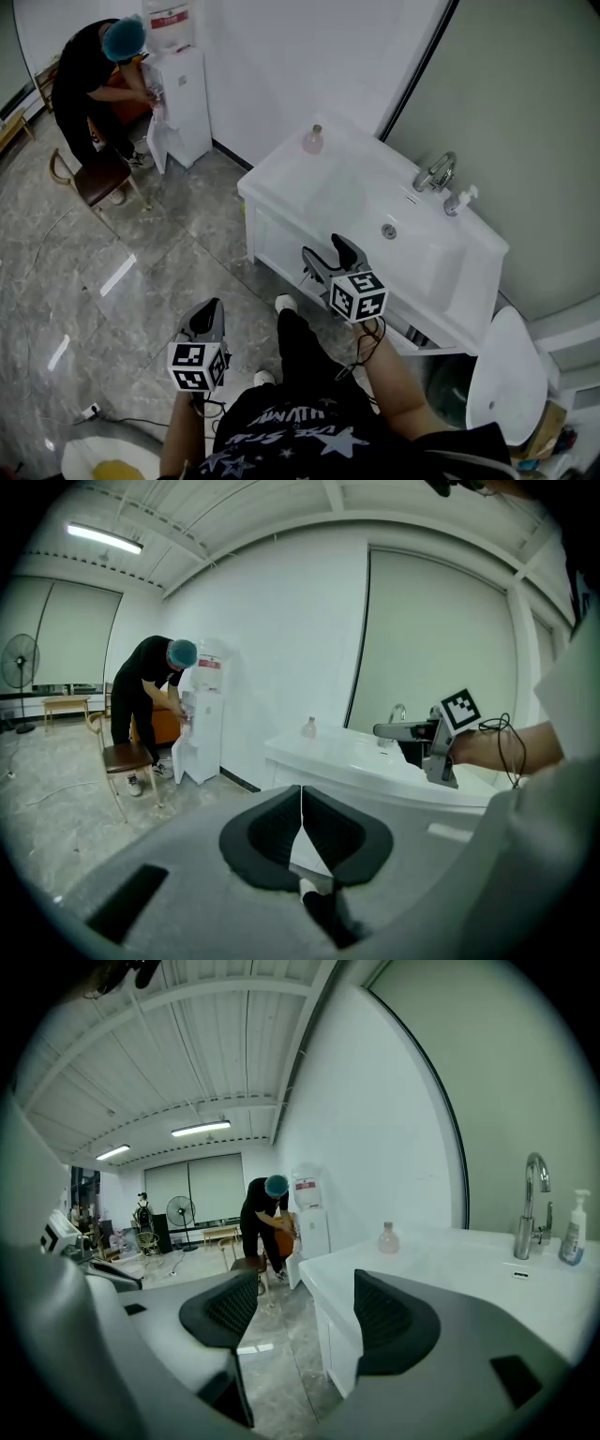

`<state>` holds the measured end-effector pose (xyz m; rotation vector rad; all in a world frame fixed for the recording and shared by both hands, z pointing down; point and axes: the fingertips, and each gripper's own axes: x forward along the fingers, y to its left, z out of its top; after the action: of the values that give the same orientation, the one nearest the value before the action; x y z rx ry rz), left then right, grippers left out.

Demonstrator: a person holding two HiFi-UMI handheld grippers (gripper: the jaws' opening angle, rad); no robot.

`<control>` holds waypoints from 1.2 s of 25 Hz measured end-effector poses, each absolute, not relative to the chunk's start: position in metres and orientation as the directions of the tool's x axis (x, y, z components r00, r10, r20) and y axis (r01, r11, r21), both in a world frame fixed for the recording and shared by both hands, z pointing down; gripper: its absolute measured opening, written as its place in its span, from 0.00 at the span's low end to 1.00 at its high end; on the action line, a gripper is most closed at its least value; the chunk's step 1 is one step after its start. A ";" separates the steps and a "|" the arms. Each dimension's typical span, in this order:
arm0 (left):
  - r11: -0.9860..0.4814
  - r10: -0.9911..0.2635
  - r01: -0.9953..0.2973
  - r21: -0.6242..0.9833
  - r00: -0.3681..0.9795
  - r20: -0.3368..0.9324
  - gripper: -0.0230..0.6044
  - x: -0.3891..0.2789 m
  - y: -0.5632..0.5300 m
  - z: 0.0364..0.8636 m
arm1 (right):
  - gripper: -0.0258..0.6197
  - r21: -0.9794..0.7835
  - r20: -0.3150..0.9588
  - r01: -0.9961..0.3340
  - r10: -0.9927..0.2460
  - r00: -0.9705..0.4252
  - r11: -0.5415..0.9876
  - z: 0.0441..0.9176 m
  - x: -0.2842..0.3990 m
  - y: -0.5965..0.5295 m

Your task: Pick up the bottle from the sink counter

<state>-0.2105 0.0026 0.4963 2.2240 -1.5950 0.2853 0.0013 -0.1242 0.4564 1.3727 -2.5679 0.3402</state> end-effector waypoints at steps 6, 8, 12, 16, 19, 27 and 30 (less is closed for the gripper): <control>-0.252 -0.873 -0.955 0.155 0.294 0.389 0.07 -0.222 -0.054 0.496 | 0.52 -0.132 0.282 -0.819 -0.771 -0.572 0.559 0.468 -0.013 -0.199; -0.231 -0.880 -0.961 0.154 0.274 0.388 0.07 -0.224 -0.082 0.494 | 0.52 -0.139 0.278 -0.809 -0.762 -0.585 0.571 0.471 -0.020 -0.230; -0.215 -0.886 -0.966 0.145 0.255 0.387 0.07 -0.224 -0.143 0.487 | 0.52 -0.151 0.263 -0.802 -0.758 -0.597 0.578 0.469 -0.026 -0.294; -0.224 -0.881 -0.966 0.126 0.256 0.398 0.07 -0.217 -0.202 0.483 | 0.52 -0.180 0.275 -0.797 -0.748 -0.604 0.577 0.471 -0.020 -0.352; -0.229 -0.875 -0.966 0.120 0.258 0.409 0.07 -0.206 -0.246 0.482 | 0.53 -0.183 0.285 -0.799 -0.746 -0.601 0.574 0.473 -0.008 -0.395; -0.274 -0.852 -0.958 0.089 0.284 0.439 0.07 -0.181 -0.335 0.482 | 0.52 -0.172 0.308 -0.833 -0.774 -0.553 0.526 0.483 0.027 -0.487; -0.273 -0.844 -0.957 0.095 0.286 0.454 0.07 -0.172 -0.358 0.484 | 0.52 -0.168 0.327 -0.839 -0.774 -0.542 0.517 0.492 0.037 -0.515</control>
<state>-0.1722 -0.3579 0.4843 2.2114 -1.6296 0.4496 0.0366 -0.5151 0.4924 1.3750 -2.5467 0.4545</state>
